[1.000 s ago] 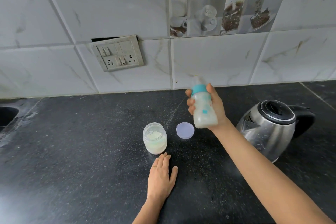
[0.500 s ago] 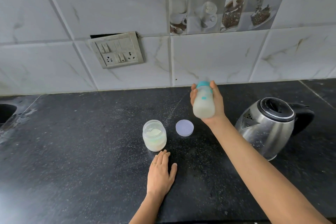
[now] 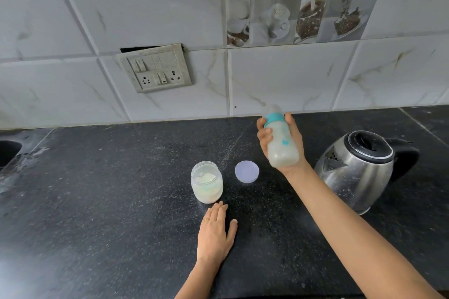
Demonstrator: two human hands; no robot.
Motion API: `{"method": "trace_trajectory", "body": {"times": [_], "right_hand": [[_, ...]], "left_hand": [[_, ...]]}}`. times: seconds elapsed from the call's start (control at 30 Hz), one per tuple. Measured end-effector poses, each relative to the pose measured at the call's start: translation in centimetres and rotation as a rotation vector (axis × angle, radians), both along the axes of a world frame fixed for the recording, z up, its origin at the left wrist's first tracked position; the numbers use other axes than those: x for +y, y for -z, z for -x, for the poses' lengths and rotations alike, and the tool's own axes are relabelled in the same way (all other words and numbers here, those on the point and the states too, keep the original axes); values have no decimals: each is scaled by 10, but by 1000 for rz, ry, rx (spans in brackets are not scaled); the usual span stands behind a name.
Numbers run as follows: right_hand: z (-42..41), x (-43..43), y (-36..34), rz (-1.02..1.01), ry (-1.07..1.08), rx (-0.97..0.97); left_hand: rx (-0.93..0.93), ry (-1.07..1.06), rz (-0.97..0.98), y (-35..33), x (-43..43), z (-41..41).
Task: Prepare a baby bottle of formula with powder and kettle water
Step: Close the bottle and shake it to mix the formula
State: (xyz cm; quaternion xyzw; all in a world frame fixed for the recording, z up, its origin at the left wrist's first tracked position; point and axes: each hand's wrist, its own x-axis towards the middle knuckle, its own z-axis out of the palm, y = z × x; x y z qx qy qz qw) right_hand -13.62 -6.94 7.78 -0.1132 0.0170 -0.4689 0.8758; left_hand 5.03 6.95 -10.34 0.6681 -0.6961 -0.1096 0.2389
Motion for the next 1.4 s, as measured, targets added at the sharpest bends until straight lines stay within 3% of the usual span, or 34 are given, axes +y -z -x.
{"method": "trace_trajectory", "body": {"times": [0.07, 0.23, 0.4, 0.53, 0.7, 0.83, 1.03, 1.13, 1.27, 1.4], "right_hand": [[-2, 3, -4, 104, -18, 87], [-6, 1, 4, -193, 51, -131], [-8, 10, -9, 18, -41, -5], [-5, 6, -10, -256, 74, -197], [-2, 13, -21, 46, 45, 158], [-6, 18, -28, -18, 174, 267], [-17, 26, -44, 374, 364, 626], [-15, 28, -46, 474, 486, 777], [-9, 27, -43, 469, 472, 740], [3, 29, -49, 598, 54, 586]], "left_hand": [[3, 1, 2, -2, -1, 0], [16, 7, -1, -2, 0, 1], [9, 7, 3, -2, -1, -1], [13, 7, -3, -2, 0, 0], [2, 8, 1, -2, -2, -1], [-1, 3, -3, -1, -1, 0], [-1, -3, -1, -1, -1, 0], [2, -4, 14, -2, -1, 1], [5, -9, 17, -3, -1, 2], [1, -8, 17, -2, -1, 2]]}}
